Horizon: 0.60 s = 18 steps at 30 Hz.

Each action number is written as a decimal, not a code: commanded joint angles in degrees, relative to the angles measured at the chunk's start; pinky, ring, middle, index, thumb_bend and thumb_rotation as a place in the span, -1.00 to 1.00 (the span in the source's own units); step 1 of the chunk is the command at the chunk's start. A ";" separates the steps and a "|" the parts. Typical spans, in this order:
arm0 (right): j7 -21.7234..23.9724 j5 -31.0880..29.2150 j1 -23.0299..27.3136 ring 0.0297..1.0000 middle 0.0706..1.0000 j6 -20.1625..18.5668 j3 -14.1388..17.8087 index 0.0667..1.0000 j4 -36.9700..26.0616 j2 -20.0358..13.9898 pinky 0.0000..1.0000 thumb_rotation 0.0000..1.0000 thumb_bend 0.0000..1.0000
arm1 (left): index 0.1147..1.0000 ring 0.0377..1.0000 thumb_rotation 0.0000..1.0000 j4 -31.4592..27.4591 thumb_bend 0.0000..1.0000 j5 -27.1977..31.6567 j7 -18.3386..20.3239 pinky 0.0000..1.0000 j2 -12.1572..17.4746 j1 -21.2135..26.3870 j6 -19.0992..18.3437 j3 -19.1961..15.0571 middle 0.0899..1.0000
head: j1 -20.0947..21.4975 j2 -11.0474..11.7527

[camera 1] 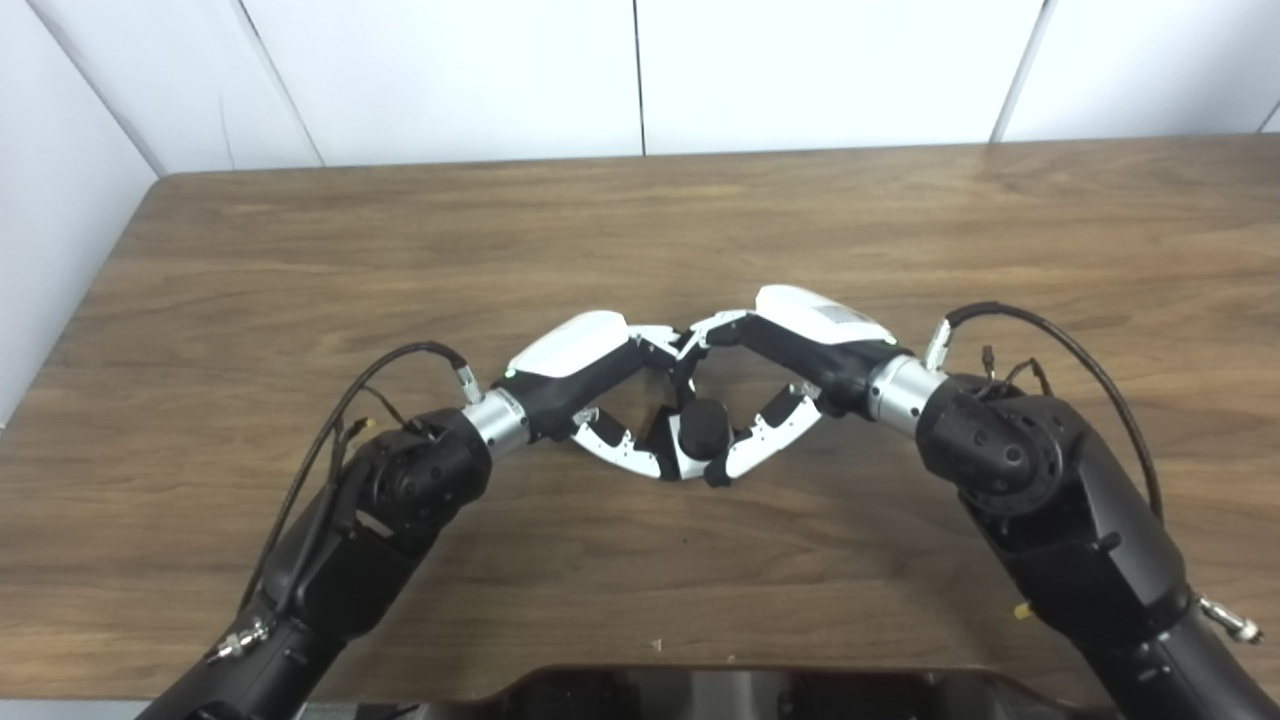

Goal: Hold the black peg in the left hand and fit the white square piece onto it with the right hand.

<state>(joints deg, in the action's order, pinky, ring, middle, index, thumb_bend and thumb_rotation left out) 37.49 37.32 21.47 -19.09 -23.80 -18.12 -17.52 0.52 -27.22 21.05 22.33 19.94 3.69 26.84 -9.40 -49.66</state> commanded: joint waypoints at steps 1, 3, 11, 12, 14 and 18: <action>-1.94 -0.45 1.51 0.81 0.87 0.81 2.14 0.78 -1.88 -1.11 0.69 -0.34 0.89 | -0.16 0.83 -0.85 1.34 0.04 -2.14 2.97 0.80 0.66 -1.13 -0.78 1.74 0.71 | 0.04 -0.03; -2.20 -0.99 1.42 0.80 0.86 1.08 3.08 0.77 -2.13 -1.40 0.67 -0.35 0.87 | -0.16 0.83 -0.85 1.51 0.04 -2.19 2.81 0.79 0.72 -1.17 -0.51 1.73 0.71 | 0.19 -0.01; -2.99 -1.57 1.89 0.78 0.82 1.47 4.92 0.72 -3.03 -3.27 0.63 -0.53 0.76 | -0.16 0.82 -0.84 2.45 0.04 -2.10 2.47 0.79 0.87 -1.03 0.58 1.66 0.71 | 0.80 0.05; -2.99 -1.63 1.94 0.78 0.82 1.46 5.04 0.72 -3.09 -3.43 0.63 -0.54 0.76 | -0.16 0.82 -0.84 2.55 0.04 -2.04 2.44 0.78 0.87 -1.03 0.67 1.63 0.71 | 0.80 0.05; -2.72 -1.89 2.10 0.78 0.82 1.18 5.40 0.71 -3.39 -3.90 0.63 -0.56 0.76 | -0.16 0.83 -0.84 2.66 0.04 -2.03 2.56 0.77 0.92 -0.99 0.71 1.62 0.72 | 0.83 0.11; -2.14 -2.59 2.52 0.78 0.83 0.77 6.21 0.70 -4.03 -5.00 0.62 -0.63 0.76 | -0.16 0.81 -0.84 2.80 0.04 -1.96 2.56 0.73 0.91 -0.96 0.88 1.51 0.71 | 1.00 0.23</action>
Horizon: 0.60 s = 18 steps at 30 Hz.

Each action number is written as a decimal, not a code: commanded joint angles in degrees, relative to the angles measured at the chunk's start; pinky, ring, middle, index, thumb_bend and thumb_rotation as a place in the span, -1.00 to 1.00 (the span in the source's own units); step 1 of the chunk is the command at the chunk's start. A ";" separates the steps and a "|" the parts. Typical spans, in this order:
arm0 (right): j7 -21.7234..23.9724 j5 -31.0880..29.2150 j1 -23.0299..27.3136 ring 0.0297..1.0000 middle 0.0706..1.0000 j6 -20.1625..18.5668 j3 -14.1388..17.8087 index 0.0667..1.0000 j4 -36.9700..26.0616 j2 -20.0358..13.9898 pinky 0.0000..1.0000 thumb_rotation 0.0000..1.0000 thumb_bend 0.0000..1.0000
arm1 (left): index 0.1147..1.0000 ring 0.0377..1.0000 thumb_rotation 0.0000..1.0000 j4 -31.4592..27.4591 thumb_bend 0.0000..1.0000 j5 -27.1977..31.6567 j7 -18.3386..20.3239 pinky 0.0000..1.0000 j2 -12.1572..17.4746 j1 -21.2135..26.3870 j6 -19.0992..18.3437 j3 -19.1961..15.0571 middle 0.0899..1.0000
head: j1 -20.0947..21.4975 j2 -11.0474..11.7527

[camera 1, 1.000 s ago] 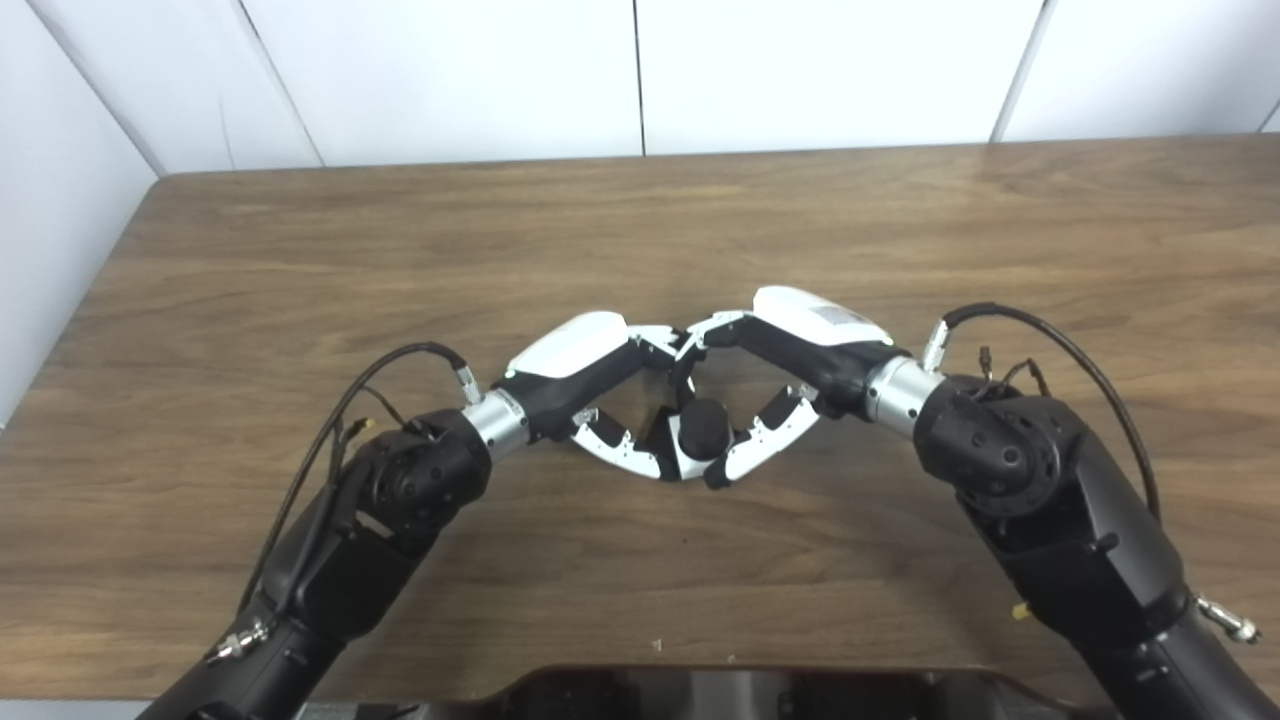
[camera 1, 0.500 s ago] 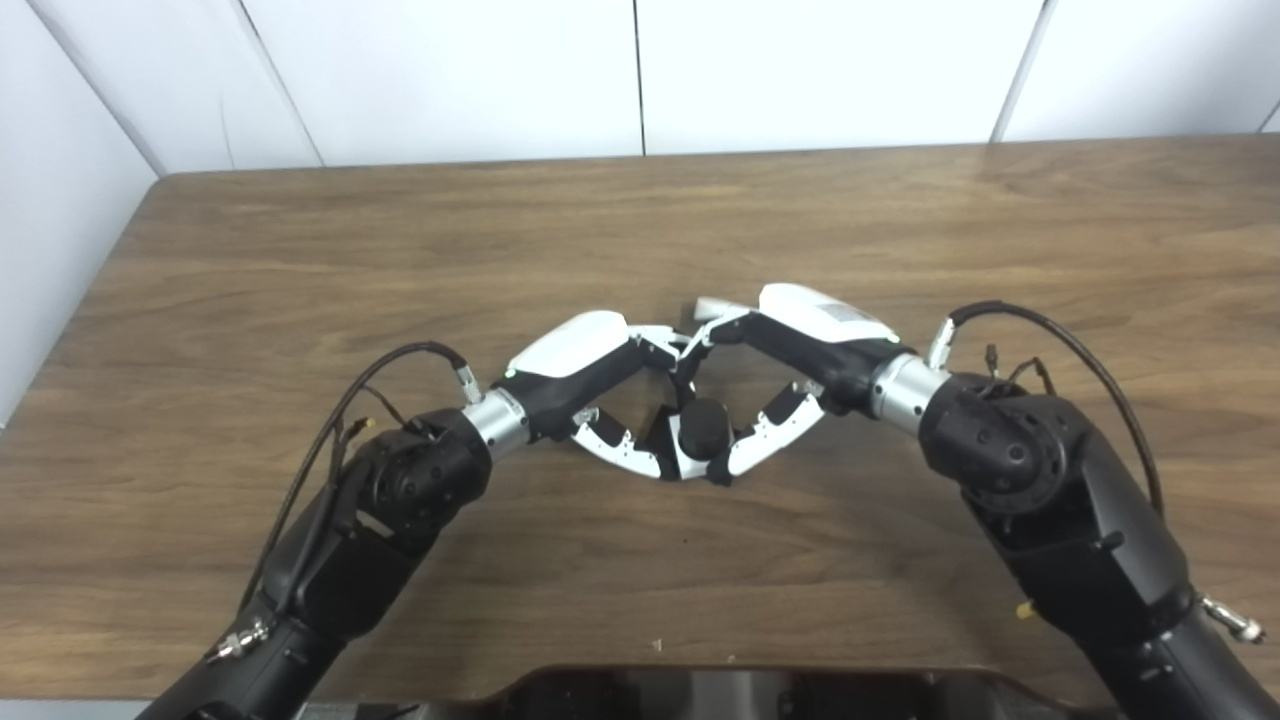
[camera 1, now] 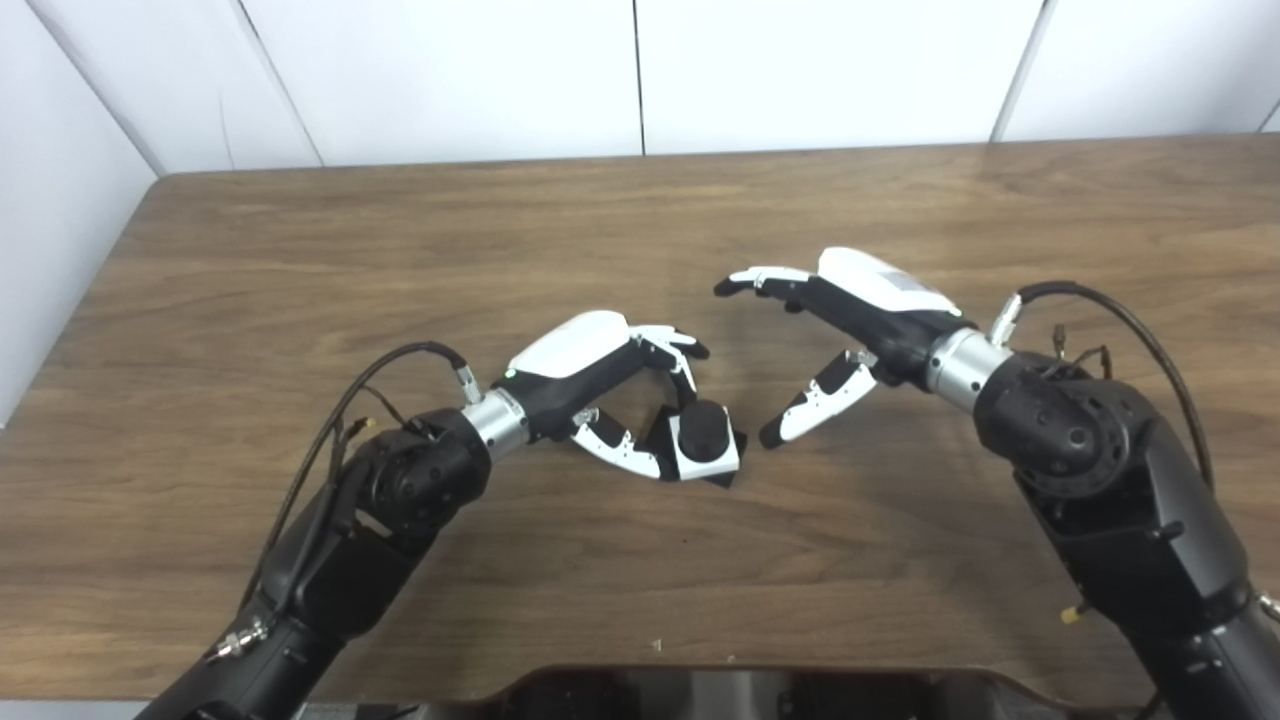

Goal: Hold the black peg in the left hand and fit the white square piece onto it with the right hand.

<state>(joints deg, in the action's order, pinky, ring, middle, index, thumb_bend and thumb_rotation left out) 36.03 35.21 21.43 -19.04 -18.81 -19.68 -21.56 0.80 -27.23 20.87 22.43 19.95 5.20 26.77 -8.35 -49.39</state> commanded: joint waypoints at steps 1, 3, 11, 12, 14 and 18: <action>-0.79 -0.69 2.58 0.77 0.82 0.79 1.48 0.69 -2.54 -1.12 0.61 -0.64 0.76 | -0.16 0.81 -0.84 2.57 0.04 -1.92 2.72 0.73 0.78 -0.98 -0.58 1.53 0.71 | 0.01 0.01; -1.23 -0.91 2.51 0.76 0.82 0.97 1.98 0.68 -2.57 -1.19 0.58 -0.66 0.76 | -0.16 0.82 -0.84 2.69 0.04 -1.89 2.68 0.74 0.73 -1.00 -0.48 1.43 0.71 | 0.21 0.18; -5.00 -1.21 1.47 0.64 0.72 0.10 5.29 0.59 -2.62 -0.02 0.32 -0.80 0.74 | -0.16 0.82 -0.84 3.03 0.04 -1.73 2.41 0.79 0.92 -1.06 0.13 1.03 0.71 | 0.95 0.65; -5.71 -1.09 1.27 0.64 0.71 0.03 5.71 0.58 -2.46 0.25 0.30 -0.80 0.72 | -0.16 0.82 -0.84 2.98 0.04 -1.67 2.44 0.79 0.96 -1.10 0.07 0.94 0.71 | 0.92 0.70; -7.12 -0.89 0.86 0.63 0.70 -0.12 6.43 0.56 -2.14 0.92 0.27 -0.81 0.67 | -0.16 0.82 -0.85 2.89 0.04 -1.56 2.61 0.79 1.04 -1.20 -0.25 0.83 0.71 | 0.88 0.81; -9.97 -0.66 -0.11 0.62 0.68 -0.39 7.40 0.52 -1.28 2.36 0.25 -0.84 0.57 | -0.16 0.80 -0.85 3.19 0.04 -1.61 2.48 0.79 1.34 -1.35 0.27 0.84 0.71 | 1.45 1.05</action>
